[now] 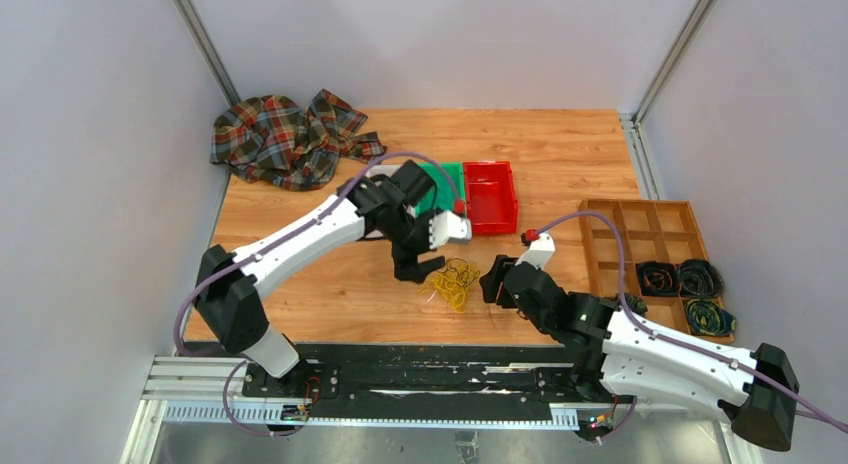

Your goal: Untangle the cables

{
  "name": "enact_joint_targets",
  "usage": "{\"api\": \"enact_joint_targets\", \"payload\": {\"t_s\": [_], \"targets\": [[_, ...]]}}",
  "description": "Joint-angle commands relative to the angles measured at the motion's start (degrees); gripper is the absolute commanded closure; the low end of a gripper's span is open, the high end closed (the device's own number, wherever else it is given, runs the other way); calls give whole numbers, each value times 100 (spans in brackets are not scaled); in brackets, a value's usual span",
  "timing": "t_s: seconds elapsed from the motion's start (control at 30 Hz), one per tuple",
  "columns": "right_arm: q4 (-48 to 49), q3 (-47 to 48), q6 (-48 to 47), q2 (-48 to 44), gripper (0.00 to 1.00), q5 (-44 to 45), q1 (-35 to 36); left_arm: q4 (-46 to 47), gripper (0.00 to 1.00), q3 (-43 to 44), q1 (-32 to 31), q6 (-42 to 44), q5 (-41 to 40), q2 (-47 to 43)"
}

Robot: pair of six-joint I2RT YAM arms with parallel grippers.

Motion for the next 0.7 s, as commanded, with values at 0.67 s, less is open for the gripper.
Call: {"api": "enact_joint_targets", "payload": {"t_s": [0.67], "targets": [[-135,-166,295,-357,45,-84,-192,2597,44,-1947,-235,-1212,-154,1118]]}}
